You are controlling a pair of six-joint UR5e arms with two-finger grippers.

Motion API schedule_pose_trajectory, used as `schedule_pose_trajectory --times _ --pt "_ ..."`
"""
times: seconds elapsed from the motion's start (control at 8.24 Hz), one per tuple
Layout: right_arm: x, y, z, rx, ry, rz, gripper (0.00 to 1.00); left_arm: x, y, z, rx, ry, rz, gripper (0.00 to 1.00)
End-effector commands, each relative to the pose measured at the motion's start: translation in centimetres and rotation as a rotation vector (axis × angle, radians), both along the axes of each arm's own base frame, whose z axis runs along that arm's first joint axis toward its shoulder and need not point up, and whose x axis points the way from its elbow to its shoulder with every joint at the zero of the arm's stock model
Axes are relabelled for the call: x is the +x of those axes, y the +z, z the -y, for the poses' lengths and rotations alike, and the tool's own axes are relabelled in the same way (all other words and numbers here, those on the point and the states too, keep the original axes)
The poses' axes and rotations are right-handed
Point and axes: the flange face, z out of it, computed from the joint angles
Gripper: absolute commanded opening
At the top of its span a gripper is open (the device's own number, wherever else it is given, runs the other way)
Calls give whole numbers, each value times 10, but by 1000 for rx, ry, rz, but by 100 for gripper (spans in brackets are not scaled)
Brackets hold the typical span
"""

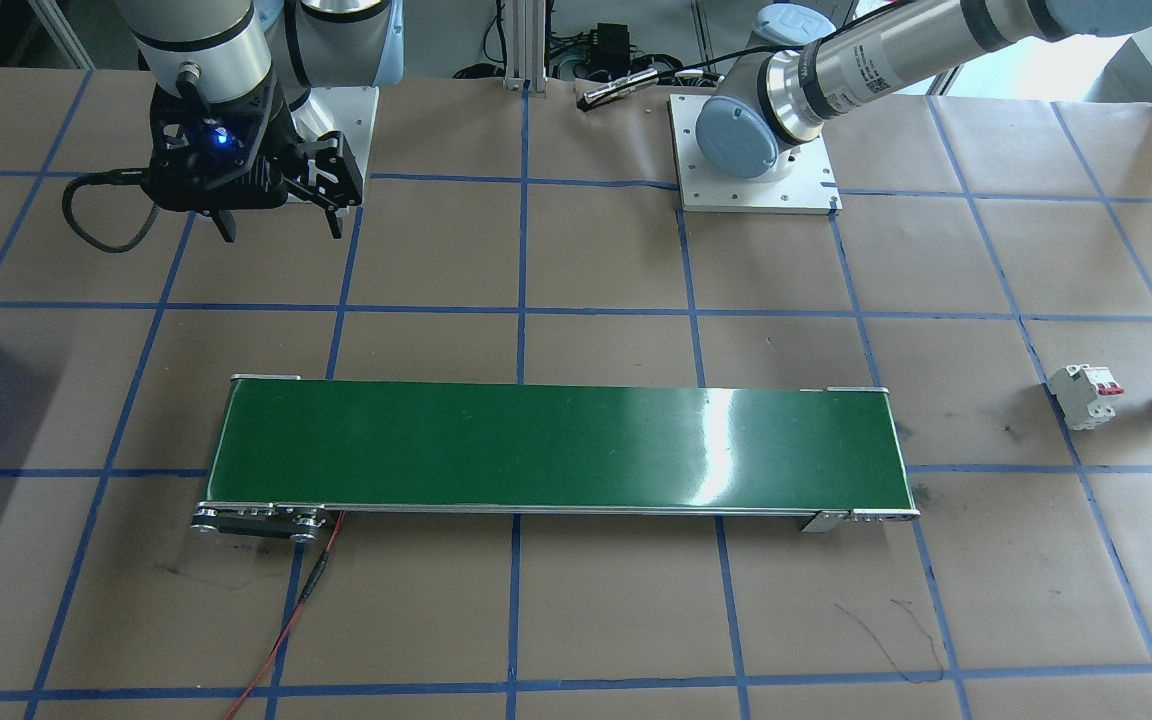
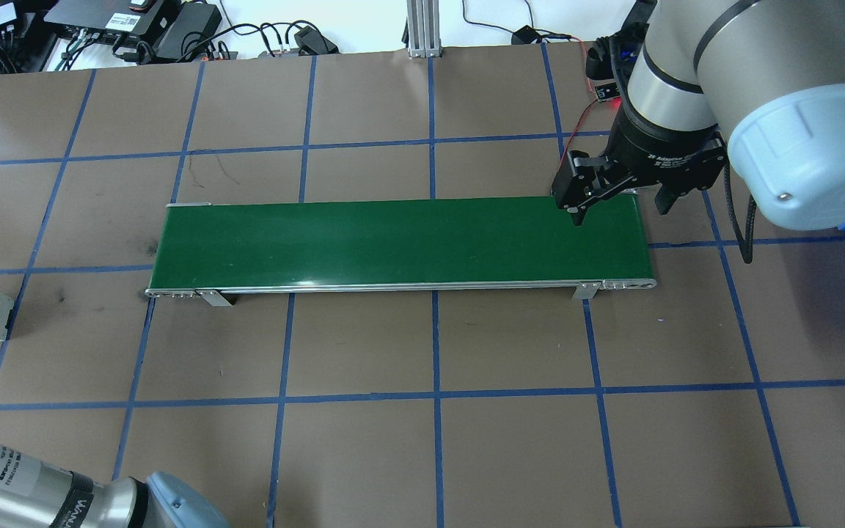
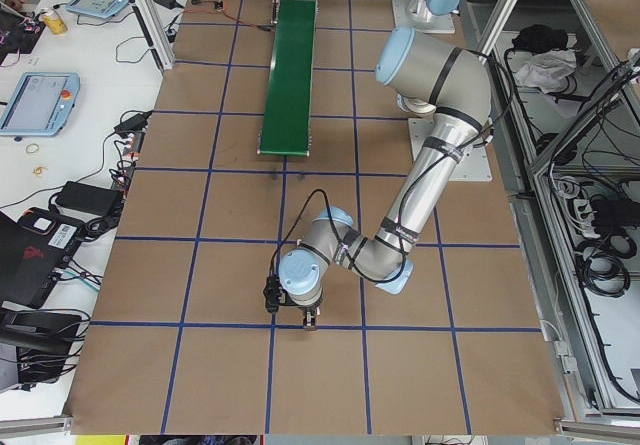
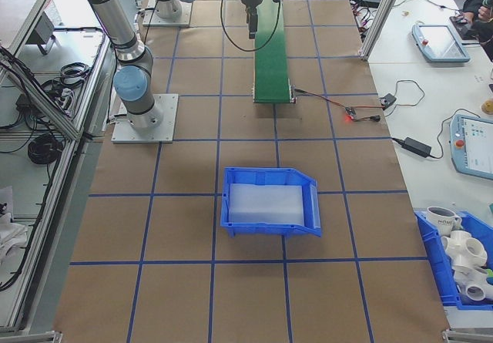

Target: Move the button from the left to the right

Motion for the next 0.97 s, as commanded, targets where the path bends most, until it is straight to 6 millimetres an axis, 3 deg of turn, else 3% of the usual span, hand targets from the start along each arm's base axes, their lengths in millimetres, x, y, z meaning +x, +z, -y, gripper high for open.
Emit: schedule_pose_trajectory --times 0.0,0.36,0.49,0.61,0.85 --pt "0 -1 0 3 0 0 100 1 -1 0 -1 0 -2 43" --pt "1 -1 0 3 3 0 100 2 2 1 -8 3 2 20" --pt "0 -1 0 3 1 0 100 4 6 3 -13 5 8 3" --pt "0 -1 0 3 0 0 100 3 16 2 -19 5 17 0" --pt "0 -1 0 3 1 0 100 -10 82 5 -119 6 22 0"
